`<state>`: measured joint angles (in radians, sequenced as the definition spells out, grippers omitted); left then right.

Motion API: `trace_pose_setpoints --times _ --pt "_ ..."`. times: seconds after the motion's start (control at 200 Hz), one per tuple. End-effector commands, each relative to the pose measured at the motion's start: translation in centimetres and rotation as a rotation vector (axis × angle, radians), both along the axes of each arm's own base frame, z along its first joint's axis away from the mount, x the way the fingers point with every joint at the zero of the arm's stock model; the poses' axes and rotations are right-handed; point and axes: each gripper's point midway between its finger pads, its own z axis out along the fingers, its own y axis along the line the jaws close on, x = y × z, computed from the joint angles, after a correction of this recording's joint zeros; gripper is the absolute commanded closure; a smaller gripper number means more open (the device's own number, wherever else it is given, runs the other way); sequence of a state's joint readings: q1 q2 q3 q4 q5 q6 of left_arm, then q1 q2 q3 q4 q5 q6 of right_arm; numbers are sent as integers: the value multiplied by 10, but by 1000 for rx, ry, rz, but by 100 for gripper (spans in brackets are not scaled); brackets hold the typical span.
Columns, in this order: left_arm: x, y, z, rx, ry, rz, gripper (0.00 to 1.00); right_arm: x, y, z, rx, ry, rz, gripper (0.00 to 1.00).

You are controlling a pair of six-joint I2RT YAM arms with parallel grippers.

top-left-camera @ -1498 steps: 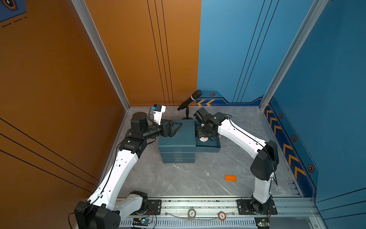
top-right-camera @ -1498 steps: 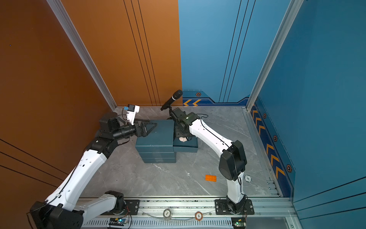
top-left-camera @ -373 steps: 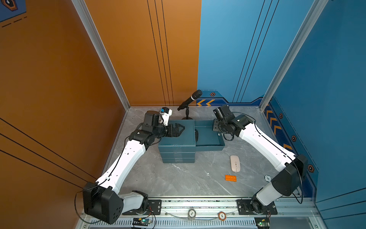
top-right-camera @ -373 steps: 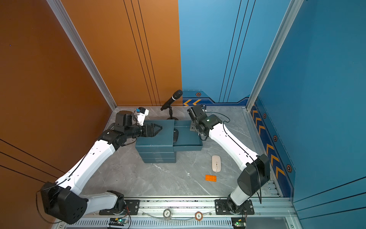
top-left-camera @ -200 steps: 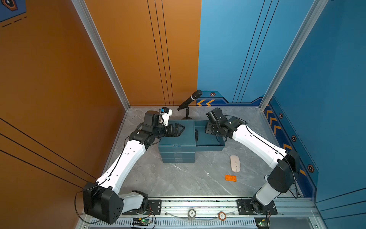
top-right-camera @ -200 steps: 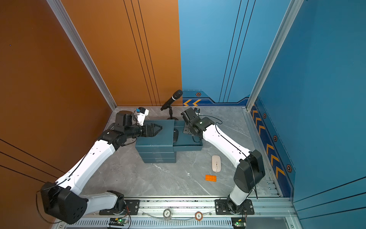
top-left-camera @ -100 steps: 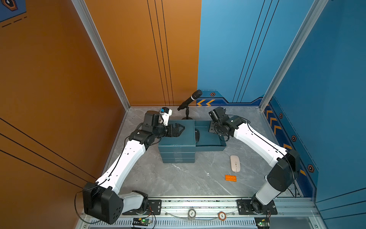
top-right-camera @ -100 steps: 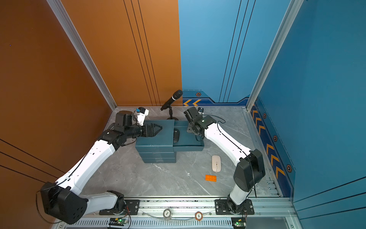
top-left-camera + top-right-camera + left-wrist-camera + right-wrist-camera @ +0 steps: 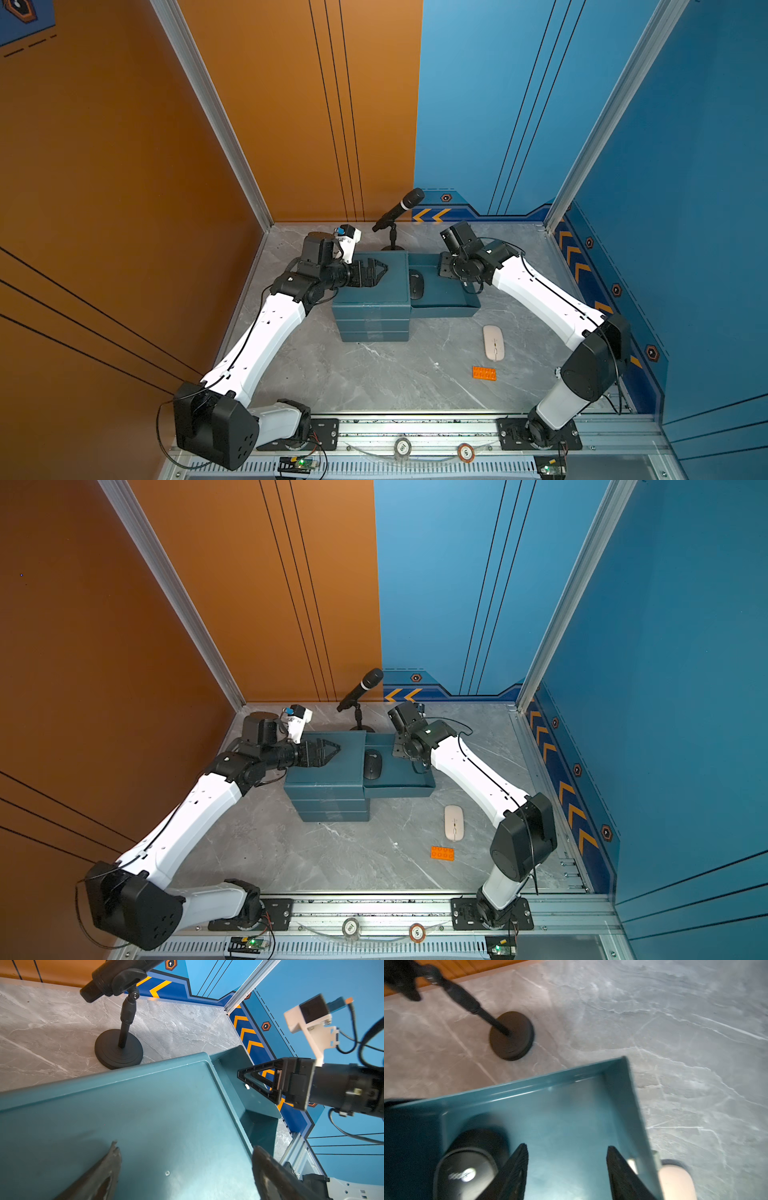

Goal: Take the mice out of the drawer
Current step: Open the drawer in the storage box.

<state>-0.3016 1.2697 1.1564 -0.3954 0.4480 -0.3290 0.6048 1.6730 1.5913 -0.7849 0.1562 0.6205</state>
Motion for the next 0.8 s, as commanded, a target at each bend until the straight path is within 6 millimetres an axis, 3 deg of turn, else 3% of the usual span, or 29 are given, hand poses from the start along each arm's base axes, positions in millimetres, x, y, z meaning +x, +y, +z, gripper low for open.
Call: trace_pose_setpoints --times 0.0,0.22,0.796 --pt "-1 3 14 9 -33 5 2 -3 47 34 125 -88 193 41" --pt "-2 3 17 6 -40 5 2 -12 63 17 125 -51 276 35" --pt "-2 7 19 5 -46 14 2 -21 72 -14 113 3 365 33"
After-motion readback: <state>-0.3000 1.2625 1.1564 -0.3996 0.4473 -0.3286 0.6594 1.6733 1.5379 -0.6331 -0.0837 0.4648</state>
